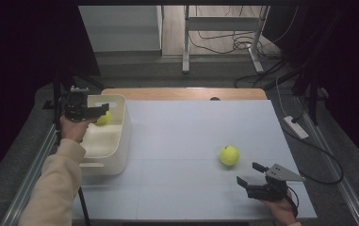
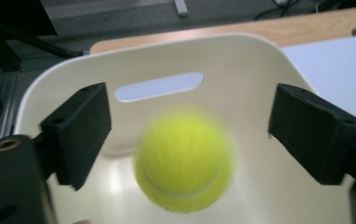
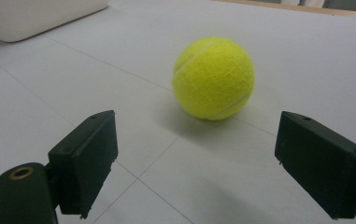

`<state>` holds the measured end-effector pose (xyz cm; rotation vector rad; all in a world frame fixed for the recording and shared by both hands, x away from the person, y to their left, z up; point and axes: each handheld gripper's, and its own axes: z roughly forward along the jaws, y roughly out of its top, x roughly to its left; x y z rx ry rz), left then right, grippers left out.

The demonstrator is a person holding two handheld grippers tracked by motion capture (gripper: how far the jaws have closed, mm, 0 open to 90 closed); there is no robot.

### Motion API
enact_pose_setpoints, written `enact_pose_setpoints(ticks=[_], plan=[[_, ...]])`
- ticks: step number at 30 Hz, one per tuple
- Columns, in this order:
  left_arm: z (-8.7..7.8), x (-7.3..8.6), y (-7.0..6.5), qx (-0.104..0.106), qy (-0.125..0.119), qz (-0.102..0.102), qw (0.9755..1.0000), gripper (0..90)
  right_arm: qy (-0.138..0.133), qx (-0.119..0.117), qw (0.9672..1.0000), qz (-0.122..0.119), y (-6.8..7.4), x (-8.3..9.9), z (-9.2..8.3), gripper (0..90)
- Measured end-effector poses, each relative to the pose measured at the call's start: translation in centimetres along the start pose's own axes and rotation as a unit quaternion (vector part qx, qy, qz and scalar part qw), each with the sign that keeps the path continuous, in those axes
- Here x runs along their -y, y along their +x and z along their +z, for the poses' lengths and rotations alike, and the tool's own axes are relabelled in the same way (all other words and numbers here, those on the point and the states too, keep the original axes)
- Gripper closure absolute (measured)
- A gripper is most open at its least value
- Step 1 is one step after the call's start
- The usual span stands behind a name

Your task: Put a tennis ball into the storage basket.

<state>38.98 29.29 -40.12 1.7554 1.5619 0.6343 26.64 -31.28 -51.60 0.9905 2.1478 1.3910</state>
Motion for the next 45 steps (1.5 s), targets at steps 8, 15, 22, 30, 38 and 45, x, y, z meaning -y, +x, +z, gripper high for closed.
enact_pose_setpoints(ticks=[8,15,22,30,38,45], plan=[[-0.9,0.1,-0.4,0.037,-0.019,0.005,0.9991,8.3,0.0,-0.001,1.0,0.001,0.0,0.0,0.0,13.2],[-1.7,0.6,-1.3,0.076,-0.034,0.024,0.9962,8.3,0.0,-0.005,1.0,0.0,-0.1,0.0,0.0,13.2],[-2.4,1.0,-2.1,0.104,-0.044,0.041,0.9928,9.0,-0.001,-0.009,0.9999,0.005,-0.2,-0.1,0.2,13.2],[-3.2,1.5,-3.4,0.133,-0.06,0.058,0.9875,9.3,-0.004,-0.008,0.9999,0.011,-0.7,-0.1,0.3,13.2],[-3.3,1.5,-5.1,0.169,-0.07,0.073,0.9804,9.5,-0.006,-0.006,0.9999,0.013,-0.7,0.0,0.1,13.2],[-3.5,1.8,-6.1,0.176,-0.071,0.079,0.9787,9.5,-0.005,-0.006,0.9999,0.009,-0.8,-0.1,0.3,13.2]])
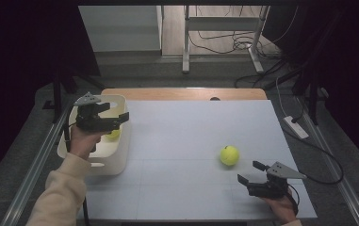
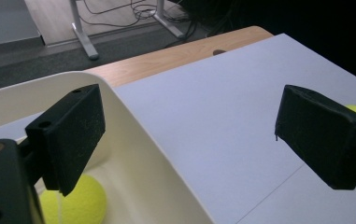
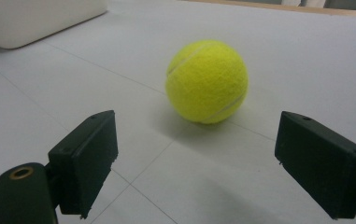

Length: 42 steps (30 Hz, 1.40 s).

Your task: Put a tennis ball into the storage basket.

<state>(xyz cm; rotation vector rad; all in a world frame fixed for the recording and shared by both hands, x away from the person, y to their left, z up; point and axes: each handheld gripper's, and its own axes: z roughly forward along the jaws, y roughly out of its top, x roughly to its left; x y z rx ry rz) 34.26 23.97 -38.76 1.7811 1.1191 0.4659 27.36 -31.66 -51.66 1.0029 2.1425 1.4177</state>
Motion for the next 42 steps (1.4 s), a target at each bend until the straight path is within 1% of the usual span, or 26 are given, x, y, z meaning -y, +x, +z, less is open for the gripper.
enact_pose_setpoints(ticks=[4,8,13,14,15,18,22,25,28,29,31,34,37,42], plan=[[-0.2,0.1,-0.4,0.011,-0.008,-0.004,0.9999,9.6,-0.004,0.001,1.0,0.003,-0.1,-0.2,0.2,13.2],[-0.2,-0.1,-0.9,0.017,-0.013,-0.001,0.9998,9.9,-0.004,0.003,1.0,0.003,0.0,-0.2,0.2,13.2],[0.1,-0.9,-1.5,0.031,-0.021,0.007,0.9993,10.0,-0.003,0.009,0.9999,0.008,0.2,0.2,-0.6,13.2],[0.2,-0.9,-1.8,0.035,-0.024,0.009,0.9991,10.0,-0.007,0.009,0.9999,0.01,0.2,0.2,-0.8,13.2],[0.2,-0.9,-1.8,0.035,-0.024,0.009,0.9991,10.0,-0.007,0.009,0.9999,0.01,0.2,0.2,-0.8,13.2],[0.4,-1.1,-2.3,0.045,-0.023,0.013,0.9986,10.1,-0.007,0.008,0.9999,0.012,0.2,0.2,-0.9,13.2],[0.6,-1.2,-2.8,0.054,-0.026,0.009,0.9982,10.0,-0.009,0.009,0.9998,0.012,0.3,0.3,-1.4,13.3],[0.5,-1.0,-3.8,0.058,-0.025,0.022,0.9978,10.0,-0.012,0.007,0.9998,0.012,0.2,0.1,-1.2,13.3],[0.4,-1.0,-4.1,0.061,-0.025,0.027,0.9974,10.0,-0.011,0.003,0.9999,0.011,0.1,-0.1,-0.8,13.3],[0.3,-1.0,-4.3,0.064,-0.027,0.029,0.9972,10.2,-0.009,-0.002,0.9999,0.006,0.3,-0.2,-0.6,13.3],[0.2,-1.0,-4.7,0.07,-0.029,0.031,0.9967,10.1,-0.01,-0.002,0.9999,0.004,0.3,-0.2,-0.5,13.3],[0.2,-1.1,-5.3,0.079,-0.028,0.04,0.9957,10.1,-0.008,-0.005,1.0,0.004,0.4,-0.3,-0.2,13.3],[0.5,-1.3,-6.0,0.089,-0.028,0.048,0.9945,10.1,-0.008,-0.004,0.9999,0.004,0.4,-0.2,-0.3,13.3],[1.0,-1.4,-6.5,0.099,-0.025,0.052,0.9935,10.0,-0.008,-0.002,1.0,0.004,0.4,-0.3,-0.2,13.3]])
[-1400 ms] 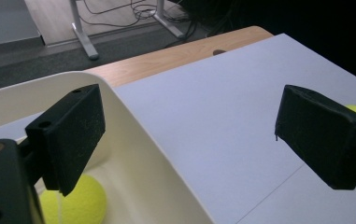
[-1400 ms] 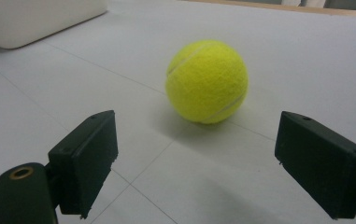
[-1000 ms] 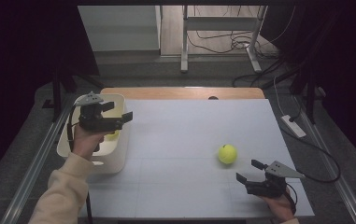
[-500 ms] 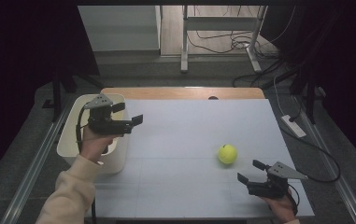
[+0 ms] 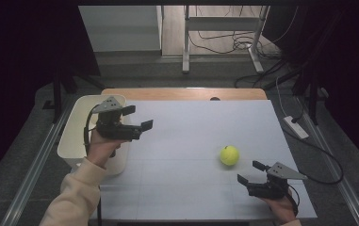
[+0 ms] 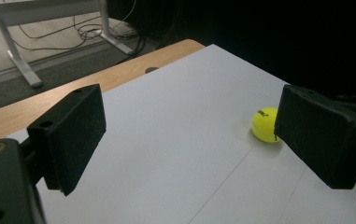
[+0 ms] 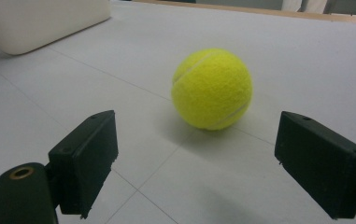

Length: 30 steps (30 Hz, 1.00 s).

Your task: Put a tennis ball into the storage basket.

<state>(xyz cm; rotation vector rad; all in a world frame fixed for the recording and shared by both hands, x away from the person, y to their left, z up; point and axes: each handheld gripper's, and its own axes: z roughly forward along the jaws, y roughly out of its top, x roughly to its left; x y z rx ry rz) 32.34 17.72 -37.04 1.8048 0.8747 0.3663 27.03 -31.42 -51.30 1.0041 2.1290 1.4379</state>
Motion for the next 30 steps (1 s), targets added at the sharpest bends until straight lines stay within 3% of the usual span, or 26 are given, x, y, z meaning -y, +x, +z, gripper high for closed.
enact_pose_setpoints(ticks=[8,30], plan=[[0.5,0.0,-0.6,0.003,0.008,0.005,1.0,10.0,0.007,-0.011,0.9999,-0.011,0.3,-0.2,1.0,13.3],[3.8,-0.1,-2.6,0.033,0.038,0.032,0.9982,9.7,0.006,-0.006,0.9999,-0.008,0.2,0.0,0.4,13.3]])
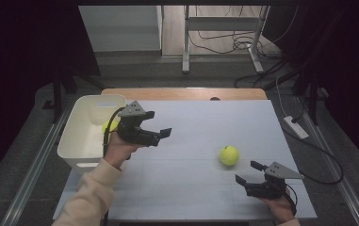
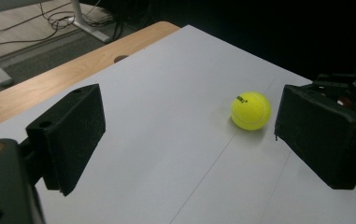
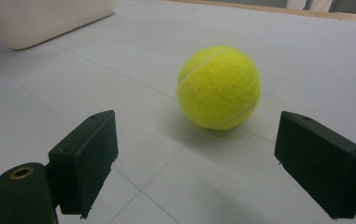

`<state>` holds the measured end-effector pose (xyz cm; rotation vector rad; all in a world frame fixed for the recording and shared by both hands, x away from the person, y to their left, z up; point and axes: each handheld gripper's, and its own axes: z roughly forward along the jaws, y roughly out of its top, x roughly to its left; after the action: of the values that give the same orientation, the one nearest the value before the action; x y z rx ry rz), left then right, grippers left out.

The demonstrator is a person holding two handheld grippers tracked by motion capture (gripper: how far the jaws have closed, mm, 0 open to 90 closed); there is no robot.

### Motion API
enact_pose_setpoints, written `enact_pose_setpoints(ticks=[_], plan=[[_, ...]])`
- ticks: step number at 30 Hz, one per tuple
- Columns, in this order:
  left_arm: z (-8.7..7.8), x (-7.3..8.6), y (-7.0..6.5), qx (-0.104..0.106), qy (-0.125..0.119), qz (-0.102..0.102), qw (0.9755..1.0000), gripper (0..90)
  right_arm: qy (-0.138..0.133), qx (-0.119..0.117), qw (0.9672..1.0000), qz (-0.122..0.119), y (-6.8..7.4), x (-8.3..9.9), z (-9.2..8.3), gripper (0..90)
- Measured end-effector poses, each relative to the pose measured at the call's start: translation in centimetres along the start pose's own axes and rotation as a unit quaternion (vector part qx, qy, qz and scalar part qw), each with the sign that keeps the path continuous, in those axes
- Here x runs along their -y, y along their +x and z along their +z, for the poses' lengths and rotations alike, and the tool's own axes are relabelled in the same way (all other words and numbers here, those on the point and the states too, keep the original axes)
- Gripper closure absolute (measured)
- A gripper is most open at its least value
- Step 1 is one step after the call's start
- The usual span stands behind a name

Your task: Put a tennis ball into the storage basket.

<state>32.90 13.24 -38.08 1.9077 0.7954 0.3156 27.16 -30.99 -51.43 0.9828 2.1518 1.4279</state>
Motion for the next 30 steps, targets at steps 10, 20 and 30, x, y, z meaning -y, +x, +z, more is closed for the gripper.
enact_pose_setpoints(ticks=[10,20,30], plan=[[1.5,-0.1,-0.9,0.011,0.011,0.011,0.9998,9.4,0.0,-0.001,1.0,-0.001,0.0,0.0,0.0,13.3],[3.4,-0.2,-1.8,0.027,0.025,0.018,0.9992,9.3,-0.002,-0.001,1.0,-0.001,0.0,0.0,-0.2,13.3],[5.2,-0.6,-2.4,0.041,0.035,0.025,0.9982,9.4,-0.005,-0.004,1.0,0.002,0.1,-0.1,-0.1,13.3]])
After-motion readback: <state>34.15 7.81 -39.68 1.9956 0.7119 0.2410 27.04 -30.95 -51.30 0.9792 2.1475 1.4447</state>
